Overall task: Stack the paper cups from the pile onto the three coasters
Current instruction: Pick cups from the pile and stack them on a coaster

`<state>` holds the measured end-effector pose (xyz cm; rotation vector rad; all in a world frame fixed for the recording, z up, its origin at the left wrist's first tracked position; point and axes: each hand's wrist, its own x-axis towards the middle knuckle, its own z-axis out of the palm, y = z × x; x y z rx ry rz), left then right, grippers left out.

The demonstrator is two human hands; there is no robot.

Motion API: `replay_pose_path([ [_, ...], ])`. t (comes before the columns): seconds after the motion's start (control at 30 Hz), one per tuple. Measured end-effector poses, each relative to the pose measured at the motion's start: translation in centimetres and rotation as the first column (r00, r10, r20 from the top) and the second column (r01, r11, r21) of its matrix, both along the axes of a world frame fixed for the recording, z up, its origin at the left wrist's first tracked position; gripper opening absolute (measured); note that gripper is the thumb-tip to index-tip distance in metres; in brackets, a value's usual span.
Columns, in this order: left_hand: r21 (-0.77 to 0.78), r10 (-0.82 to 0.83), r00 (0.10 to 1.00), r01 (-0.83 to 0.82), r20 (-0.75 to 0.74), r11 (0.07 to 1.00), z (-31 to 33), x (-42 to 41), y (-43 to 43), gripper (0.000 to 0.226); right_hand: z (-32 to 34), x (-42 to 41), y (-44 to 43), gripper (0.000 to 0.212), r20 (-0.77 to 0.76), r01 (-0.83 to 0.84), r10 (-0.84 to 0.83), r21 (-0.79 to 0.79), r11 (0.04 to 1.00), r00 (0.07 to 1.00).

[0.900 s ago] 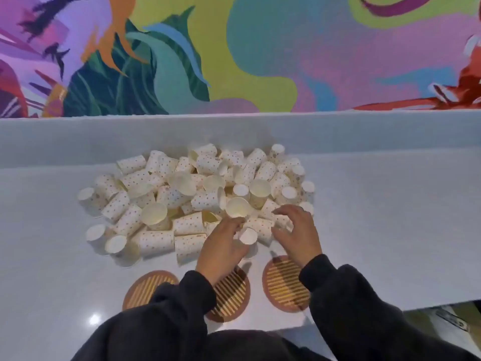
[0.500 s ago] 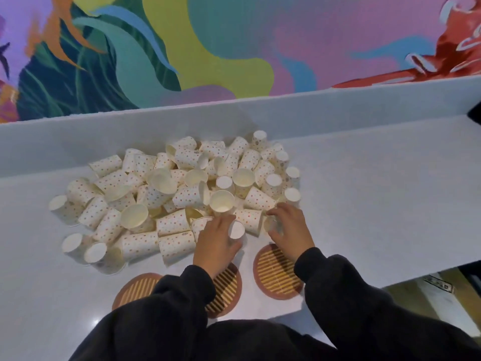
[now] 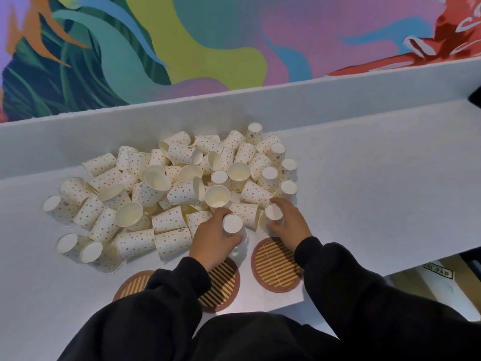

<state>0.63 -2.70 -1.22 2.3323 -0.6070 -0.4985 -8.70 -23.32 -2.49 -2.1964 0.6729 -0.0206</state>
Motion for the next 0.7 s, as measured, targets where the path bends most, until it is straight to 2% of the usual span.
replay_pose_path([
  [0.1,-0.114,-0.014,0.998,0.006,-0.066,0.993,1.1,-0.9,-0.2,0.061,0.5,-0.7,-0.3,0.055,0.023,0.058,-0.060,0.092,0.994,0.998],
  [0.23,-0.243,-0.057,0.986,0.018,-0.155,0.970,0.7,-2.6,-1.4,0.055,1.3,-2.4,-1.5,0.055,0.112,0.197,-0.229,0.243,0.950,0.967],
  [0.4,-0.191,-0.173,0.974,0.144,-0.146,0.971,-0.7,-5.2,-3.3,0.060,2.7,-5.4,-2.7,0.053,0.182,0.251,-0.320,0.326,0.912,0.930],
  [0.57,-0.145,-0.289,0.947,0.269,-0.139,0.952,-2.3,-7.2,-4.8,0.059,2.6,-8.3,-3.4,0.060,0.139,0.289,-0.349,0.330,0.899,0.927],
  [0.7,-0.135,-0.302,0.943,0.284,-0.140,0.949,-3.1,-7.7,-4.8,0.064,2.0,-9.5,-3.4,0.059,0.129,0.303,-0.368,0.359,0.883,0.921],
])
